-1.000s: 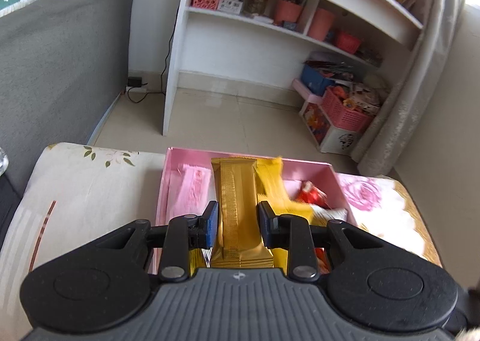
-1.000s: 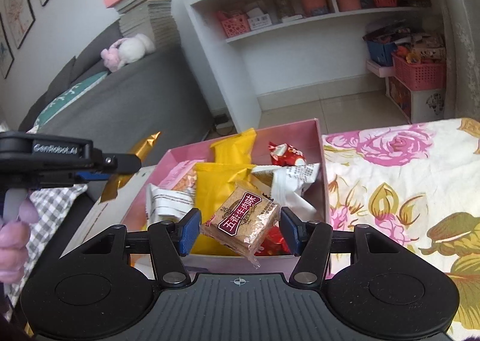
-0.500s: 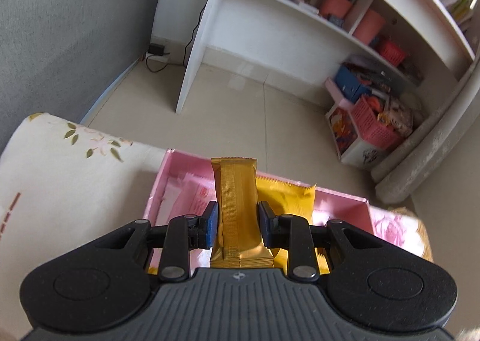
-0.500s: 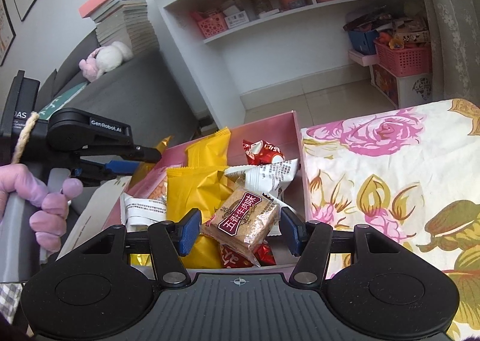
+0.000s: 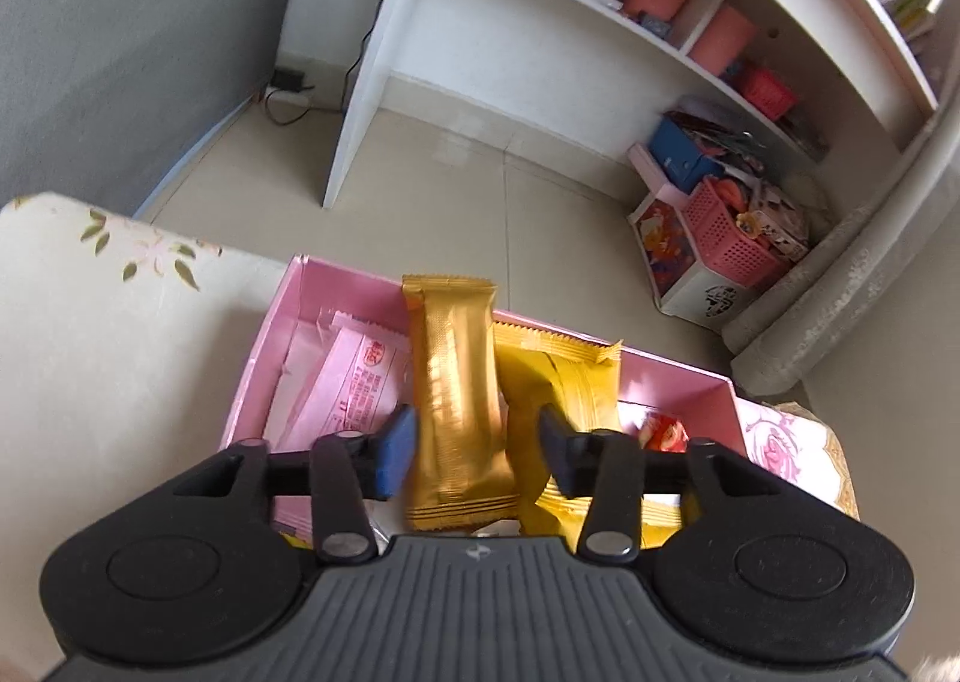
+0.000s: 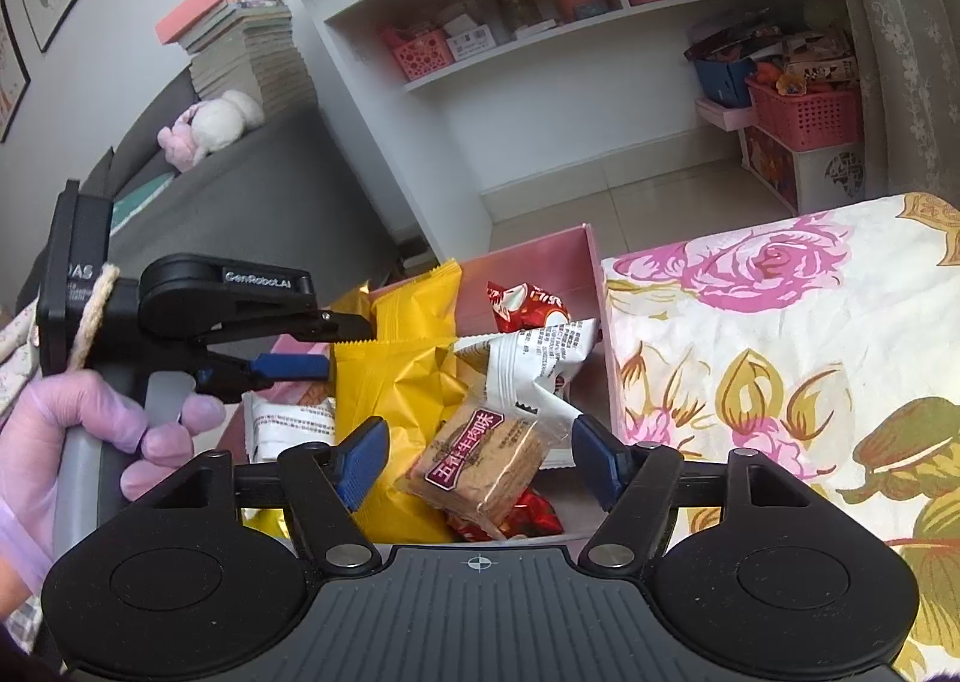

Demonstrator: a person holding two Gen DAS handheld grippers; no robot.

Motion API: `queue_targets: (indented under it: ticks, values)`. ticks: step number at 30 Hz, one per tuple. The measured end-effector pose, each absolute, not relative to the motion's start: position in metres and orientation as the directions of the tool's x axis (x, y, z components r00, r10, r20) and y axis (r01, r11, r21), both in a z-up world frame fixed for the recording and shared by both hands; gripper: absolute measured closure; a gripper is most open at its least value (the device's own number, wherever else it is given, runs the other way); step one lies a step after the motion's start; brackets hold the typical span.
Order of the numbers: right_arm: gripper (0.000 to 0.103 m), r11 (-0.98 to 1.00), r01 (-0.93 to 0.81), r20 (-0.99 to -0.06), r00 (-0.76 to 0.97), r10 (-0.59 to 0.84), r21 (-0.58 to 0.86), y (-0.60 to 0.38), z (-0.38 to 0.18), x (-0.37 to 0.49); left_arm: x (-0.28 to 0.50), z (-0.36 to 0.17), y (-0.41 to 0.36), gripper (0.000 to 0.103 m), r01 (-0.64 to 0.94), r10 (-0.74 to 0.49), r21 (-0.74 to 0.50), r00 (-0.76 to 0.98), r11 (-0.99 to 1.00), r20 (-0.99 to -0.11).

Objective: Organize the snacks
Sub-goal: 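Carry both snacks into the pink box and open both grippers, then move both tools back over the remaining snacks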

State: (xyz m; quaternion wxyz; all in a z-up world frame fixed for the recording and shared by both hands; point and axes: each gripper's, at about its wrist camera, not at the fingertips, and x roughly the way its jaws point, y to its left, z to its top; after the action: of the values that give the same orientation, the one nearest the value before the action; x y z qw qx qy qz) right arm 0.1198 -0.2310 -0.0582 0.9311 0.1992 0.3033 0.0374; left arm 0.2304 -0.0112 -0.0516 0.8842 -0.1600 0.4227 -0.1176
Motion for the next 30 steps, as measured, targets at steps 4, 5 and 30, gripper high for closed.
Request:
queue_targets:
  ticks: [4,5,30]
  values:
    - [0.026,0.903,0.058,-0.546,0.813,0.205,0.426,-0.236,-0.057,0.118,0.220,-0.041,-0.008,0.039,0.109,-0.334,-0.346,0.629,0.932,-0.702]
    - [0.025,0.903,0.058,-0.548,0.811,0.206,0.426,-0.236,-0.056,0.118,0.217,-0.038,-0.006,0.037,0.117,-0.332,-0.337,0.630,0.934,-0.702]
    - [0.001,0.959,-0.102,-0.574,0.782,0.241,0.263,-0.194,-0.022,0.058,0.089,-0.033,0.038,0.000,0.206,-0.281,-0.192,0.660,0.960,-0.697]
